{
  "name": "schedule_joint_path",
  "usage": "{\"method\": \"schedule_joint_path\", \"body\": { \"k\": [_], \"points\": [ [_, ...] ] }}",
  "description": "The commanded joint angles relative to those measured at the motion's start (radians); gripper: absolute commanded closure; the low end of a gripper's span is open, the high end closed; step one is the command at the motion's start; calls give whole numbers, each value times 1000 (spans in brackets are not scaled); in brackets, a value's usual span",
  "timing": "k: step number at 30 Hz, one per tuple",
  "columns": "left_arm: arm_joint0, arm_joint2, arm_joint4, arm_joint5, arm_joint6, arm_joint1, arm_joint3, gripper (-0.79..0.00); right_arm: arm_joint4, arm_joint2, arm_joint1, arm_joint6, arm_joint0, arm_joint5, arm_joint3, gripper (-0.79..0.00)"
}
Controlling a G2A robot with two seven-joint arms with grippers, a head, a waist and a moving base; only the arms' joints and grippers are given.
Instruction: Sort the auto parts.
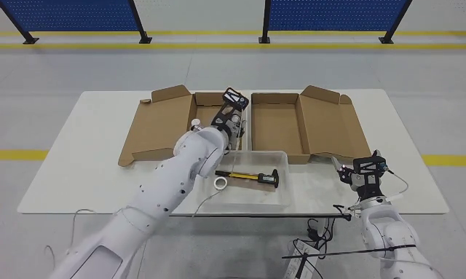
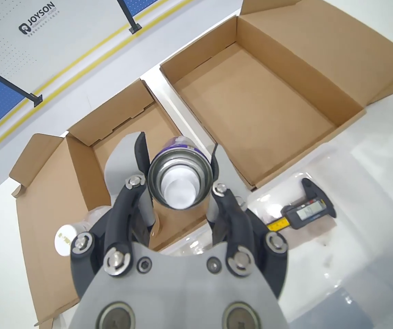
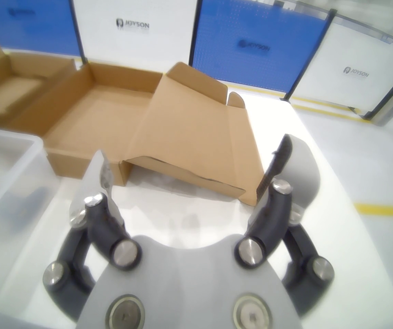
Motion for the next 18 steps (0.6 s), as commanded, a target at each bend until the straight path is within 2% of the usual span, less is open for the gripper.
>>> {"method": "schedule_joint_path", "body": {
  "k": [1,8,18],
  "points": [
    [-16,10,-8,9,11,-10,32,0,0,0,0,0,0,0,0,-785],
    [-49,34,-1,51,59,-40,113,0,0,0,0,0,0,0,0,-785],
    [-57,29,-39,111,92,-73,183,0,0,0,0,0,0,0,0,-785]
  ]
}}
